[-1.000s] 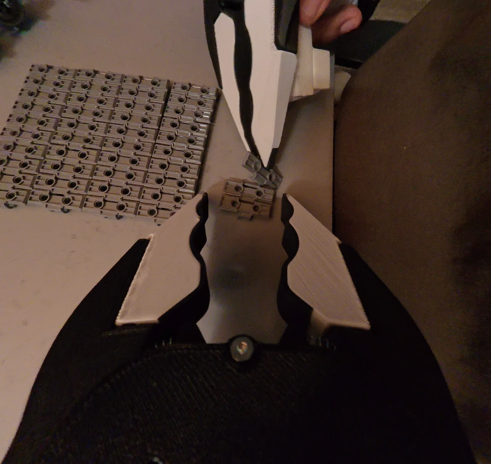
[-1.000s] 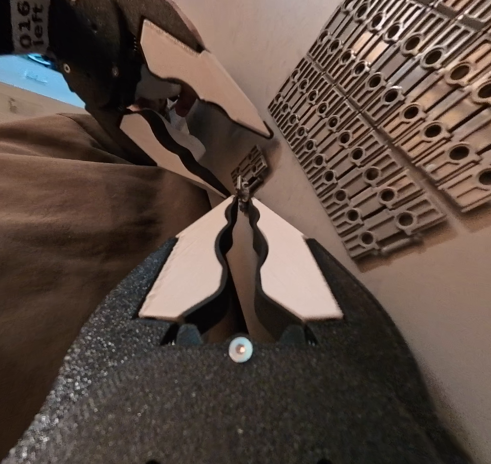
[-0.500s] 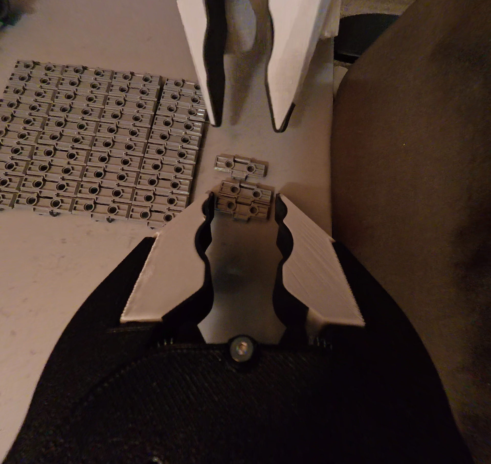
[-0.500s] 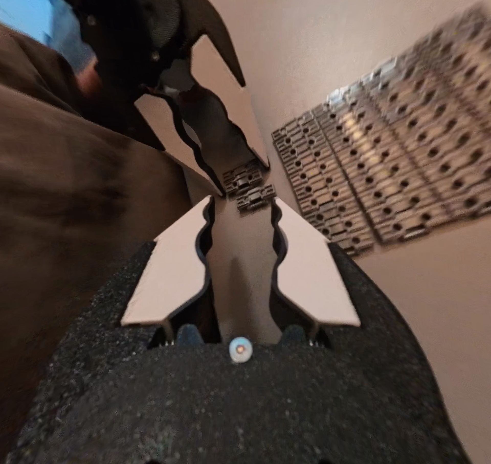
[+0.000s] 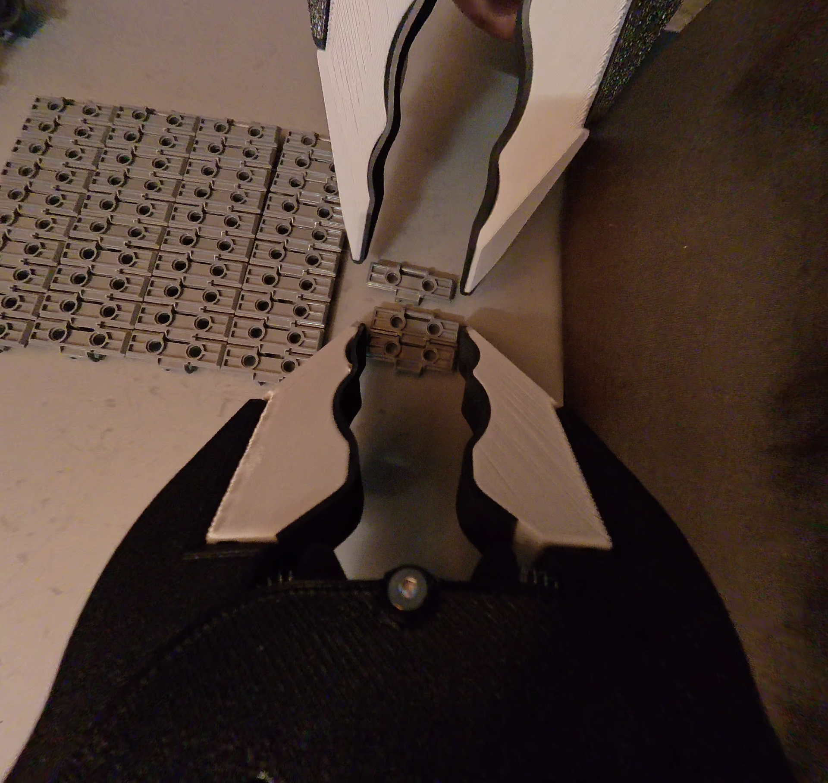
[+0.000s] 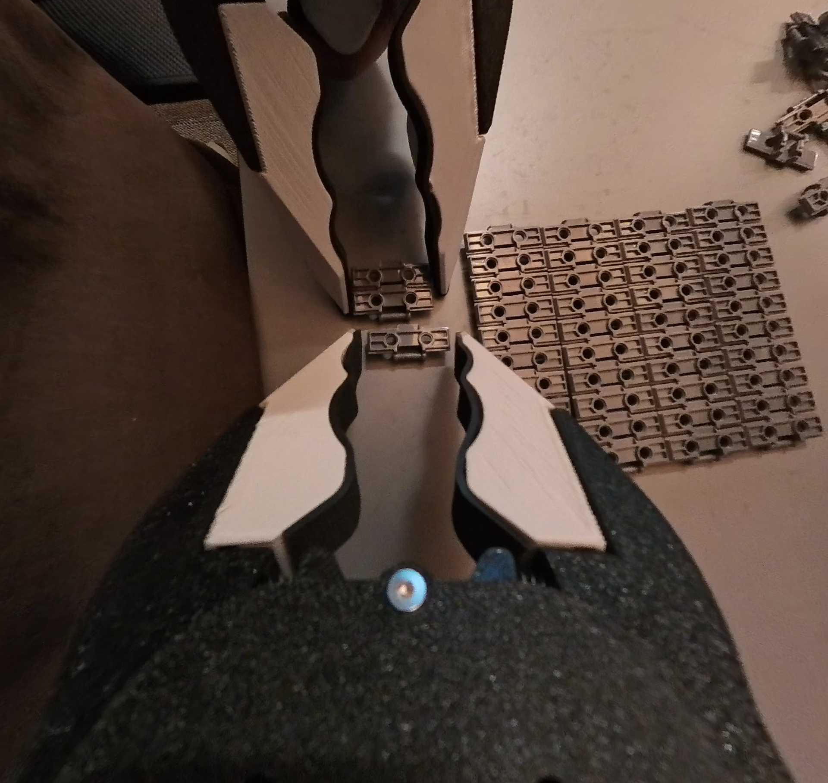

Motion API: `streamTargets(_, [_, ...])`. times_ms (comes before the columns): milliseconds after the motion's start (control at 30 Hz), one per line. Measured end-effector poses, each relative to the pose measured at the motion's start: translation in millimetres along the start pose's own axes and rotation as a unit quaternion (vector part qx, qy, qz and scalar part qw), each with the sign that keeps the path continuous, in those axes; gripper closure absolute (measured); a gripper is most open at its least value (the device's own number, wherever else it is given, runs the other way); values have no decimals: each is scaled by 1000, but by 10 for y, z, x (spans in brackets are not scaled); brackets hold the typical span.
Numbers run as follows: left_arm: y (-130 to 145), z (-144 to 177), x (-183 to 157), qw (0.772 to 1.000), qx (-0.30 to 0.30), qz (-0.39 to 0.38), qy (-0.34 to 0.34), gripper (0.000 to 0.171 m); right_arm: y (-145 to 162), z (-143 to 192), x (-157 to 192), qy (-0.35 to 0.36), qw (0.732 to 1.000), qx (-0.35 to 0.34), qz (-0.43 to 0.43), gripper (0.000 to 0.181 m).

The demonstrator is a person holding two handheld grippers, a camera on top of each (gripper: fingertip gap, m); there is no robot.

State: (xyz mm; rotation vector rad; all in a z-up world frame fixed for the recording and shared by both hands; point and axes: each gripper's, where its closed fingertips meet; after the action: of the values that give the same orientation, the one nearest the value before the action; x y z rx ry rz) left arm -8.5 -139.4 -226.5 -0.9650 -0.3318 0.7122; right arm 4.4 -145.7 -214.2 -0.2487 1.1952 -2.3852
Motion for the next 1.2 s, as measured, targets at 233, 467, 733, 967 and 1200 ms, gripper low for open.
streamTargets(233, [2, 0, -15, 1000, 1, -5, 3, 129, 46, -55, 8, -4, 1000, 7, 5, 143])
streamTargets(467, [14, 12, -20, 1000, 2, -13, 0, 126, 19, -31, 22, -7, 1000, -3, 3, 144])
streamTargets(733, [19, 20, -6, 1000, 2, -17, -2, 128, -22, -69, 68, -14, 1000, -21, 5, 144])
streamTargets(967, [19, 21, -3, 1000, 2, -18, -3, 129, -5, -99, 68, -10, 1000, -15, 11, 144])
streamTargets(1200, [20, 61, 0, 1000, 1, -25, -6, 126, -93, -35, 81, -10, 999, -34, 2, 140])
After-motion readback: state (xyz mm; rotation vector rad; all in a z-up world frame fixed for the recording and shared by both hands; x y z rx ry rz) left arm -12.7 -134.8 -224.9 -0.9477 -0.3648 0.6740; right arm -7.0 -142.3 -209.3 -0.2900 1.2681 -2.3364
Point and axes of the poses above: each gripper's, where its closed fingertips meet, z back along the fingers, y out of its underside, x = y × z across the jaws, and after that the axes turned 11 degrees about -x, right-handed
